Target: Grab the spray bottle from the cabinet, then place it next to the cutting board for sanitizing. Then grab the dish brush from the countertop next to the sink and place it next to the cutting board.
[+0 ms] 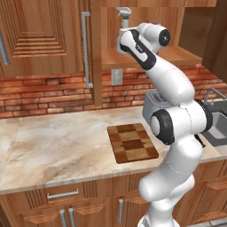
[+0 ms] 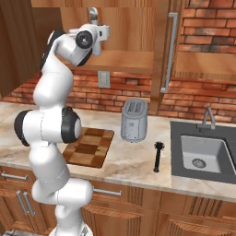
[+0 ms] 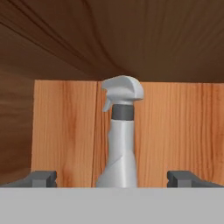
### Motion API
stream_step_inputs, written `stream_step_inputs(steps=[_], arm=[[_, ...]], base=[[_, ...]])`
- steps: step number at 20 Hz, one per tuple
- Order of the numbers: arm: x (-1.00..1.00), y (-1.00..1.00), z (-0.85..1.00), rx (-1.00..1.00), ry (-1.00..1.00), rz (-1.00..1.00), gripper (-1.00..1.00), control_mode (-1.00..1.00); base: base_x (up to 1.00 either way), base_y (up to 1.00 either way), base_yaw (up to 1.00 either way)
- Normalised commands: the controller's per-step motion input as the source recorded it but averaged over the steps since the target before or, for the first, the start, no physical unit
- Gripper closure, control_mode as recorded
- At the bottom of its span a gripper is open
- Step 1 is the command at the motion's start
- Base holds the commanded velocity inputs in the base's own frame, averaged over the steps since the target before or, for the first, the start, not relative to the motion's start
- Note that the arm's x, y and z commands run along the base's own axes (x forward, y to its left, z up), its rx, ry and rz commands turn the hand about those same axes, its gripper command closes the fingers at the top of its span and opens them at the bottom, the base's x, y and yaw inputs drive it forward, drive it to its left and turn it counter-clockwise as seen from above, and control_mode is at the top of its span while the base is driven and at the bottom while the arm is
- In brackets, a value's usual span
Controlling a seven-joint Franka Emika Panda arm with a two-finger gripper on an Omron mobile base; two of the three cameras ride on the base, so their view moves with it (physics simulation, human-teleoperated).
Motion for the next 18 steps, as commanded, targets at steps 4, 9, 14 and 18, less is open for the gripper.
stream_step_inputs(steps=[4,9,14,18], arm=[[0.39,0.00,-0.14,0.00,0.12,0.00,-1.00,-1.00],[0.37,0.00,-0.04,0.00,0.08,0.00,-1.00,-1.00],[0.12,0.11,0.00,0.00,0.02,0.00,-1.00,-1.00],[0.02,0.20,0.00,0.00,0.00,0.00,-1.00,-1.00]], base=[[0.00,0.00,0.00],[0.00,0.00,0.00],[0.00,0.00,0.00],[0.00,0.00,0.00]])
